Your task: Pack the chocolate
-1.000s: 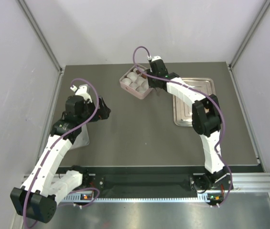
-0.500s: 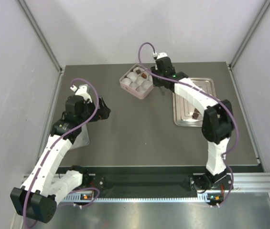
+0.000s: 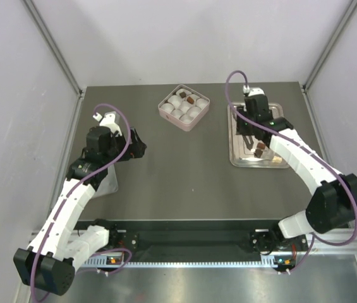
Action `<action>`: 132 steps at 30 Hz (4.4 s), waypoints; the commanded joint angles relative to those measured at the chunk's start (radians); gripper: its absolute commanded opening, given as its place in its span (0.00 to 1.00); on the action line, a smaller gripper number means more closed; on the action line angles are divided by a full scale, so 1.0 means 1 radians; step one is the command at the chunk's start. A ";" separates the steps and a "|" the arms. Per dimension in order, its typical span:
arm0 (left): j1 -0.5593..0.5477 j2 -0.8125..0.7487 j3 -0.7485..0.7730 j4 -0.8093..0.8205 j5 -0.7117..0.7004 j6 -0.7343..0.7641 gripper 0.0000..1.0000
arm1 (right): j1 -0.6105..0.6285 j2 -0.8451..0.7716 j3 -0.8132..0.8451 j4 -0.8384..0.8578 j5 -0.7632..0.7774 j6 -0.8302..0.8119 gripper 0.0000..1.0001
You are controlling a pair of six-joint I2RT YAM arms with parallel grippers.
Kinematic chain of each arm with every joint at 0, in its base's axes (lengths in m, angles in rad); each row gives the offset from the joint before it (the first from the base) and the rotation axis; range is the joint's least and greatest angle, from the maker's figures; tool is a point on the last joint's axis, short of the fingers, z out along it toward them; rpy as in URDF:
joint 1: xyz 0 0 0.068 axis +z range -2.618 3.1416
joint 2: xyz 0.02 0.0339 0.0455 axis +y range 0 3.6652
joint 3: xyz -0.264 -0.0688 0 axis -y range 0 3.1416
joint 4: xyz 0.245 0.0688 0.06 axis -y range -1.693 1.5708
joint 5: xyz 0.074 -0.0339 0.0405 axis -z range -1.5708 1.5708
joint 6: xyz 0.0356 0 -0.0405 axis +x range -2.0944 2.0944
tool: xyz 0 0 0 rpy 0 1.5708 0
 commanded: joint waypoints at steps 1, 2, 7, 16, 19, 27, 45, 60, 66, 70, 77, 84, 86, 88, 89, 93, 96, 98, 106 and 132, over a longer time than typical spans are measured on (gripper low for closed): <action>-0.003 -0.018 -0.007 0.049 0.014 0.014 0.99 | -0.036 -0.101 -0.078 -0.054 -0.004 0.053 0.41; -0.003 -0.018 -0.007 0.050 0.016 0.014 0.99 | -0.053 -0.127 -0.095 -0.071 -0.001 0.062 0.41; -0.003 -0.017 -0.007 0.051 0.016 0.014 0.99 | -0.078 -0.220 -0.204 -0.163 -0.002 0.099 0.42; -0.004 -0.015 -0.009 0.054 0.019 0.012 0.99 | -0.094 -0.314 -0.273 -0.281 -0.001 0.136 0.44; -0.003 -0.018 -0.010 0.054 0.020 0.012 0.99 | -0.099 -0.337 -0.291 -0.293 -0.001 0.149 0.44; -0.003 -0.005 -0.012 0.058 0.038 0.008 0.99 | -0.107 -0.356 -0.328 -0.295 0.012 0.166 0.45; -0.003 -0.012 -0.010 0.055 0.039 0.011 0.99 | -0.144 -0.296 -0.395 -0.215 0.000 0.163 0.46; -0.003 -0.015 -0.012 0.051 0.031 0.011 0.99 | -0.144 -0.284 -0.333 -0.161 -0.056 0.131 0.36; -0.003 -0.015 -0.010 0.051 0.028 0.011 0.99 | -0.142 -0.277 -0.247 -0.187 -0.077 0.119 0.32; -0.003 -0.018 -0.010 0.052 0.028 0.011 0.99 | -0.130 -0.255 -0.187 -0.192 -0.096 0.120 0.31; -0.003 -0.020 -0.009 0.052 0.031 0.011 0.99 | -0.078 -0.120 0.011 -0.134 -0.152 0.119 0.30; -0.003 -0.015 -0.010 0.049 0.032 0.011 0.99 | 0.071 0.182 0.290 -0.095 -0.109 0.108 0.31; -0.003 -0.017 -0.010 0.049 0.031 0.011 0.99 | 0.090 0.248 0.391 -0.097 -0.094 0.102 0.31; -0.003 -0.017 -0.010 0.049 0.026 0.011 0.99 | 0.103 0.340 0.451 -0.095 -0.086 0.096 0.31; -0.003 -0.018 -0.010 0.047 0.026 0.011 0.99 | 0.106 0.368 0.506 -0.094 -0.086 0.094 0.31; -0.003 -0.018 -0.010 0.049 0.023 0.011 0.99 | 0.117 0.495 0.601 -0.072 -0.074 0.074 0.32; -0.003 -0.017 -0.010 0.047 0.025 0.011 0.99 | 0.119 0.546 0.646 -0.055 -0.053 0.059 0.32; -0.003 -0.018 -0.010 0.047 0.026 0.011 0.99 | 0.117 0.563 0.661 -0.042 -0.033 0.047 0.33; -0.003 -0.014 -0.009 0.047 0.029 0.011 0.99 | 0.117 0.631 0.680 -0.005 0.021 -0.004 0.34; -0.003 -0.014 -0.009 0.047 0.026 0.011 0.99 | 0.117 0.514 0.675 -0.012 0.064 -0.044 0.43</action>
